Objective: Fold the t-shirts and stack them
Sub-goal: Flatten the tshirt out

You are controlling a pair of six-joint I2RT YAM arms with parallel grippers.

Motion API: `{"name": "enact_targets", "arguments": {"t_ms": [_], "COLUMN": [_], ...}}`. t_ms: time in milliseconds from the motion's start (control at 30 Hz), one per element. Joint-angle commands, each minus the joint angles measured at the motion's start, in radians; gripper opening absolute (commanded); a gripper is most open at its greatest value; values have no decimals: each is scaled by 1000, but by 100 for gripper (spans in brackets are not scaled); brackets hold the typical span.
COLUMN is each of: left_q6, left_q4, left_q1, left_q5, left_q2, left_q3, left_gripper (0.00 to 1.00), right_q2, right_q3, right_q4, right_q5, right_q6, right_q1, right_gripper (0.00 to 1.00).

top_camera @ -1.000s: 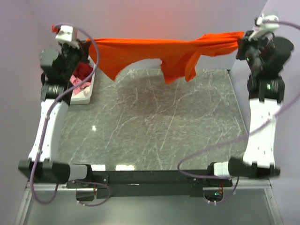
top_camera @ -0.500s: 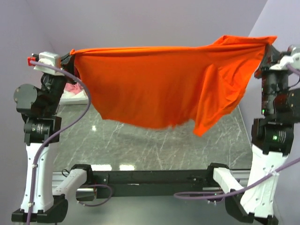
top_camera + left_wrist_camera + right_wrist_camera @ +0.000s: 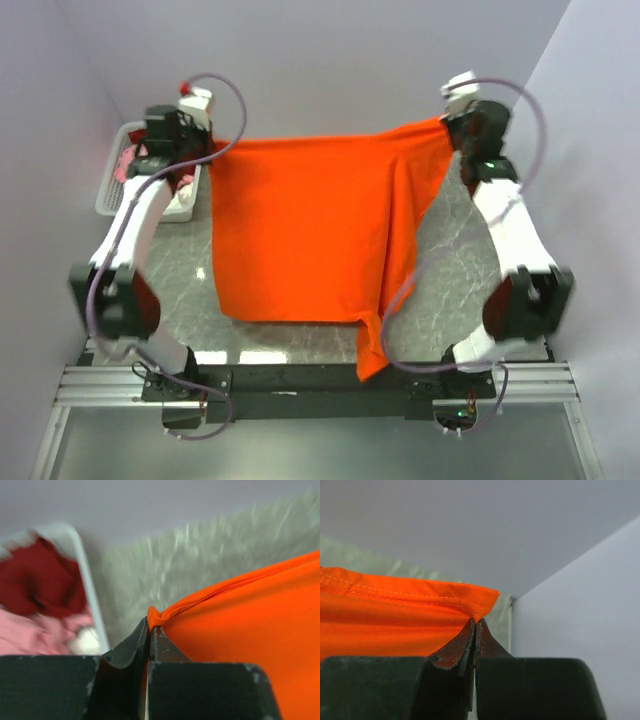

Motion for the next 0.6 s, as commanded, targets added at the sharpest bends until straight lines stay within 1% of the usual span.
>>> {"name": "enact_targets", "arguments": {"t_ms": [0, 33, 67, 100, 133, 167, 200, 233, 267, 300, 333, 367, 400, 433, 467, 500, 533, 567], "left_q6": [-9, -9, -11, -14, -23, -32, -46, -64, -77, -83, -74, -61, -52, -28, -18, -11, 1, 11], "left_q4": [-57, -78, -92, -119, -150, -232, -270, -302, -337, -341, -330, -309, -238, -203, -181, -176, -195, -228], "left_q1": [15, 15, 15, 15, 17, 18, 23, 28, 35, 35, 35, 35, 35, 35, 35, 35, 35, 35], "left_q5": [-88, -95, -120, -130, -134, -148, -150, -147, -169, -179, -182, -185, -193, -188, -179, -150, -127, -96], "left_q2": [207, 270, 331, 467, 541, 615, 749, 805, 853, 903, 902, 886, 812, 768, 690, 660, 636, 599], "left_q3": [58, 96, 189, 254, 330, 518, 616, 711, 868, 917, 938, 895, 837, 705, 649, 608, 579, 546], "left_gripper": [5, 5, 6, 8, 11, 13, 23, 30, 39, 53, 61, 67, 73, 76, 76, 77, 77, 77], "right_q2": [192, 247, 299, 413, 478, 544, 674, 741, 804, 904, 933, 941, 892, 845, 793, 696, 656, 602], "right_q3": [64, 96, 168, 213, 269, 412, 494, 591, 807, 913, 991, 1030, 987, 916, 753, 685, 634, 579], "right_q4": [107, 105, 105, 107, 67, 35, 12, -64, -117, -180, -284, -303, -308, -285, -272, -271, -318, -367], "right_q5": [84, 71, 77, 84, 90, 125, 165, 205, 266, 273, 270, 271, 268, 261, 244, 203, 177, 146], "right_q6": [-149, -181, -194, -204, -227, -235, -237, -232, -223, -209, -194, -192, -191, -185, -183, -180, -163, -149], "right_q1": [-8, -8, -8, 16, 23, 44, 52, 61, 72, 72, 72, 69, 64, 63, 57, 51, 47, 43], "right_gripper": [0, 0, 0, 0, 2, 13, 23, 30, 46, 52, 58, 63, 65, 66, 68, 73, 77, 86]}}
